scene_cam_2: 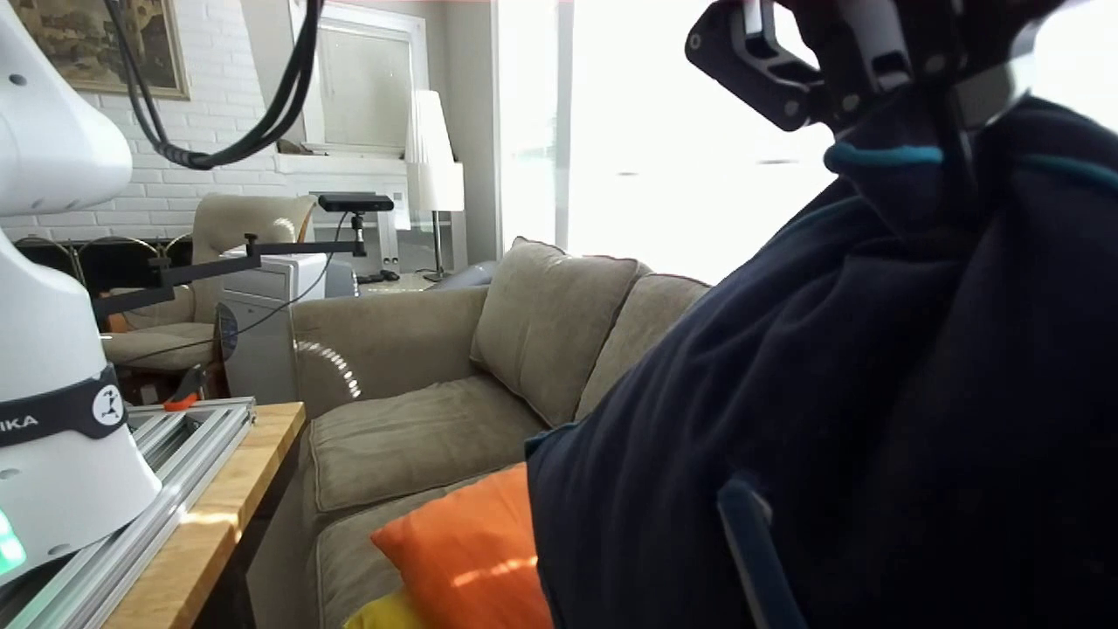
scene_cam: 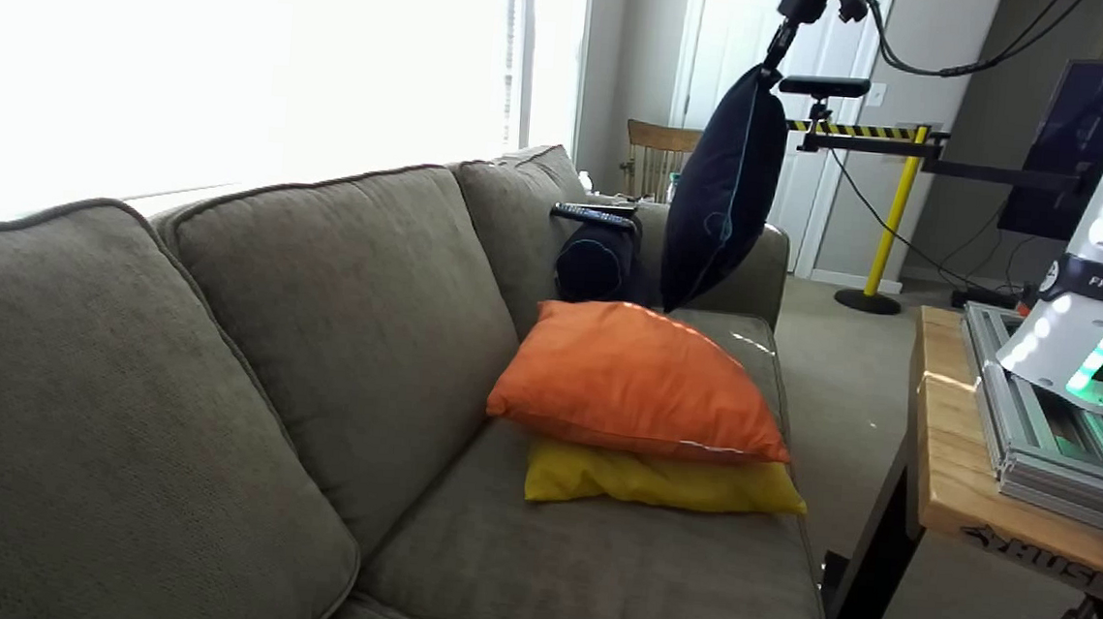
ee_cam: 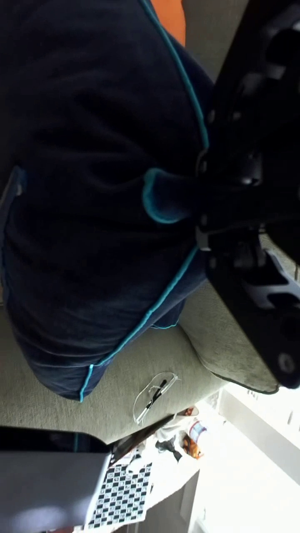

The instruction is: Move the blue pillow to the right.

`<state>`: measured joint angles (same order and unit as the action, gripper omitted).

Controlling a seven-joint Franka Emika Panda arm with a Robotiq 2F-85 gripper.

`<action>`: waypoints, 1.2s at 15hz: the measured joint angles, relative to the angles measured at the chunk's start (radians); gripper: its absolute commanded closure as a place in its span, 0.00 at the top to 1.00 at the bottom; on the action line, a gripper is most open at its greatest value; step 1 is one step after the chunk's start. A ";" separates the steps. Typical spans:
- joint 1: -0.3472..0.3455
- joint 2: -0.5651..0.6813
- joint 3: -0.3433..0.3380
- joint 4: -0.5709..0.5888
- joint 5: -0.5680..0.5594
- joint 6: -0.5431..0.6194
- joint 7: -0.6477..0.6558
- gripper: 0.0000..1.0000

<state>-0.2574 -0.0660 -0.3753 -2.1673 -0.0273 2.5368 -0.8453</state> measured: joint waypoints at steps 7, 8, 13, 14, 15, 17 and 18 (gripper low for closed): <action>-0.037 0.072 0.000 0.026 -0.025 -0.004 0.011 0.03; -0.039 0.084 0.000 0.027 -0.026 -0.004 0.012 0.03; -0.040 0.158 0.016 0.047 -0.026 -0.004 0.016 0.03; -0.040 0.175 0.023 0.055 -0.026 -0.004 0.018 0.03; -0.040 0.191 0.030 0.063 -0.026 -0.004 0.020 0.03; -0.040 0.224 0.045 0.084 -0.026 -0.004 0.028 0.03; -0.040 0.240 0.052 0.094 -0.026 -0.004 0.033 0.03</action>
<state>-0.2978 0.1742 -0.3232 -2.0735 -0.0533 2.5331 -0.8127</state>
